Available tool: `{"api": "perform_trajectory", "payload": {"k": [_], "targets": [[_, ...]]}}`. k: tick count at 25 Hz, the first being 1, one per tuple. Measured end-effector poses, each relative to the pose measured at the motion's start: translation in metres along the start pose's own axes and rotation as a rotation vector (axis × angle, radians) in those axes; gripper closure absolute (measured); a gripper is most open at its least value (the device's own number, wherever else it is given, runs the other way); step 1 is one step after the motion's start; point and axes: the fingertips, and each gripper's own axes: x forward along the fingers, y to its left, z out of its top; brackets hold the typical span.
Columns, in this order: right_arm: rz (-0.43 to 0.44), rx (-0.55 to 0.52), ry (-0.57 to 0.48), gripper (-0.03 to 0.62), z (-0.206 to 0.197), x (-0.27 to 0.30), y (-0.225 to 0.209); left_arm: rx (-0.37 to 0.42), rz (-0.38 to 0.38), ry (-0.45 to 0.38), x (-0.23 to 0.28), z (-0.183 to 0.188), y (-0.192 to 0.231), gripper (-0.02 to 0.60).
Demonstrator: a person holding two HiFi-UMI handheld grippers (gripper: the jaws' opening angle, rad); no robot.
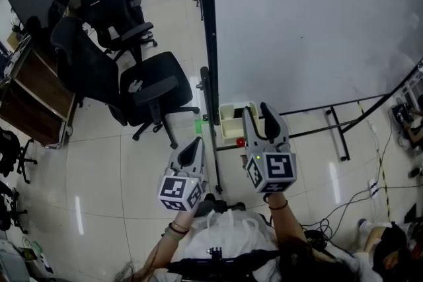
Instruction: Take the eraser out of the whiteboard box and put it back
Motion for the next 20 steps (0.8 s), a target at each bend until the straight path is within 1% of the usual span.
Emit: {"api": "perform_trajectory", "payload": {"k": [2, 3, 5, 8, 13, 17, 20], "targets": [[-0.029, 0.069, -0.014, 0.435, -0.002, -0.018, -0.003, 0.000, -0.010, 0.003, 0.002, -0.001, -0.003, 0.597], [-0.050, 0.090, -0.003, 0.480, -0.007, -0.024, -0.005, 0.000, -0.015, 0.003, 0.003, -0.001, -0.005, 0.597], [-0.075, 0.091, 0.041, 0.594, -0.019, -0.031, -0.007, 0.003, -0.025, 0.003, 0.006, -0.001, -0.008, 0.597], [-0.056, 0.067, 0.099, 0.594, -0.030, -0.033, -0.003, 0.008, -0.040, 0.007, 0.008, -0.002, -0.014, 0.597], [0.031, 0.059, 0.099, 0.594, -0.023, -0.031, 0.013, 0.009, -0.037, 0.001, 0.005, -0.001, -0.015, 0.597], [0.064, 0.006, 0.143, 0.594, -0.028, -0.031, 0.025, 0.009, -0.021, -0.008, 0.001, 0.002, -0.011, 0.597], [0.070, -0.021, 0.165, 0.594, -0.031, -0.030, 0.031, 0.009, -0.017, -0.009, -0.001, 0.002, -0.011, 0.597]]}}
